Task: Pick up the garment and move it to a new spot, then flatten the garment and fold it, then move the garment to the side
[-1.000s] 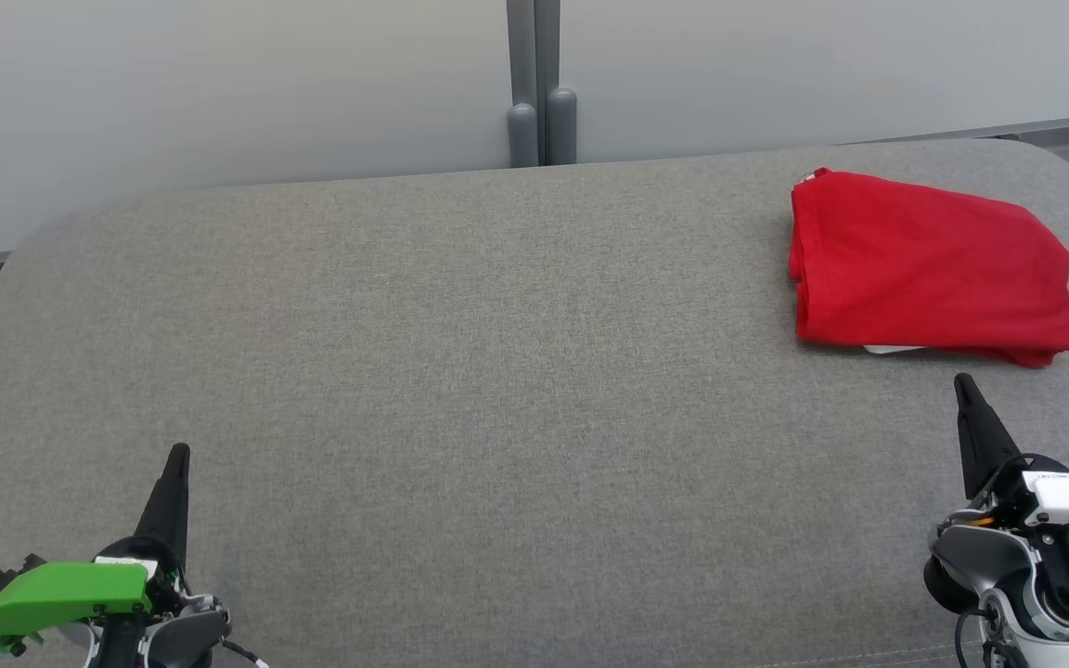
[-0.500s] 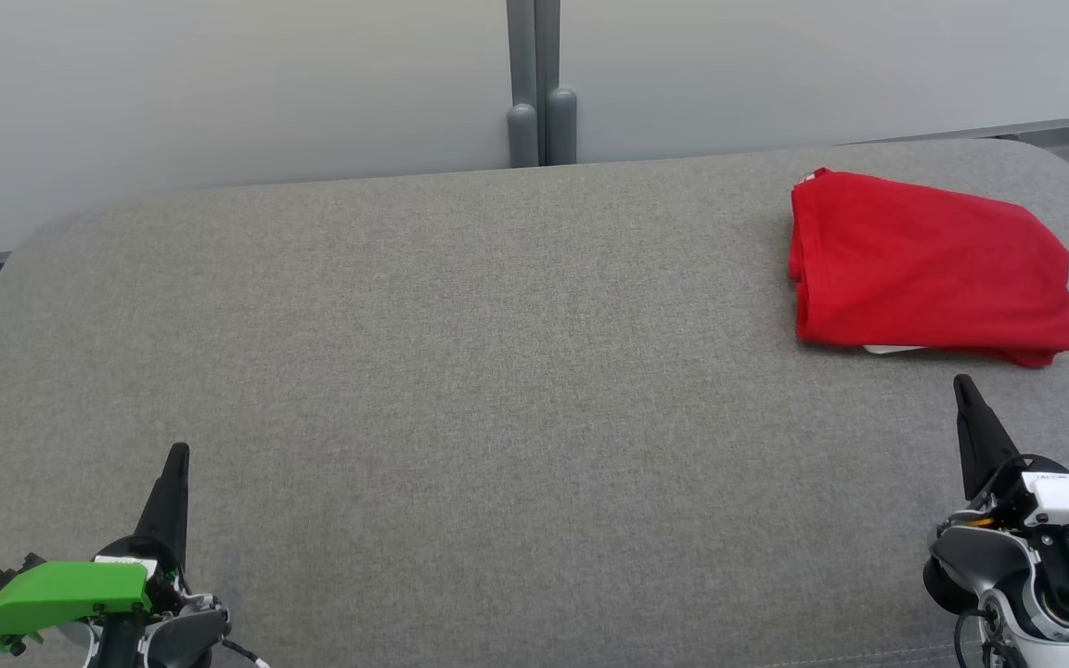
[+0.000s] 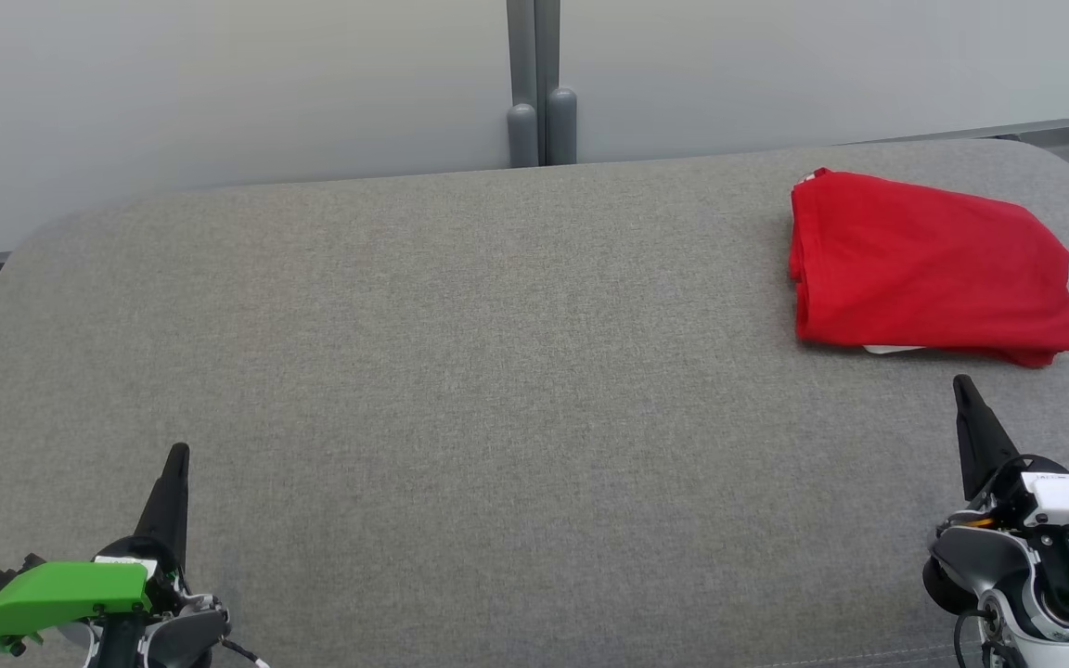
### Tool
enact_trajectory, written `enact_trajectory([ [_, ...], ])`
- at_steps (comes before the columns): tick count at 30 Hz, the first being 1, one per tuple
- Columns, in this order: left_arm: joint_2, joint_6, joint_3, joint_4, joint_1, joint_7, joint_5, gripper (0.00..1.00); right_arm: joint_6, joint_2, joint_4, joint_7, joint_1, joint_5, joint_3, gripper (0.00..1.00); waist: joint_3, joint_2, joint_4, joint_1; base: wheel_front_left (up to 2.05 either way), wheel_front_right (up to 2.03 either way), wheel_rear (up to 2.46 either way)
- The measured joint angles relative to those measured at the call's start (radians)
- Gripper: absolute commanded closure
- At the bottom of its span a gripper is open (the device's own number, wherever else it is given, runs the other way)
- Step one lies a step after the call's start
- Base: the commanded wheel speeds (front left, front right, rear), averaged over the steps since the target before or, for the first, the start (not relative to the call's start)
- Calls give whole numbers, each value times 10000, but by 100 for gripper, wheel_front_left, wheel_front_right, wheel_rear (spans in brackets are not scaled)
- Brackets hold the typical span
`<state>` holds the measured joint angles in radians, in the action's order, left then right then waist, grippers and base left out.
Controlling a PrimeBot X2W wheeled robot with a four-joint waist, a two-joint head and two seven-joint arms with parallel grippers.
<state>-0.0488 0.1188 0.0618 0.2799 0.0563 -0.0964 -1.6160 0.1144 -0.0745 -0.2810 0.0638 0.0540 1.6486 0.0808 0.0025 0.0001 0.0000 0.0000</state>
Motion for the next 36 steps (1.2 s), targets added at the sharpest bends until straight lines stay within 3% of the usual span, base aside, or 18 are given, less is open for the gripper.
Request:
enact_trajectory([
  [36,4,2,13,19,3,-10,0,100,31,29,-15,65,5,-2,33,100,-1,0,0,0,0,0,0],
])
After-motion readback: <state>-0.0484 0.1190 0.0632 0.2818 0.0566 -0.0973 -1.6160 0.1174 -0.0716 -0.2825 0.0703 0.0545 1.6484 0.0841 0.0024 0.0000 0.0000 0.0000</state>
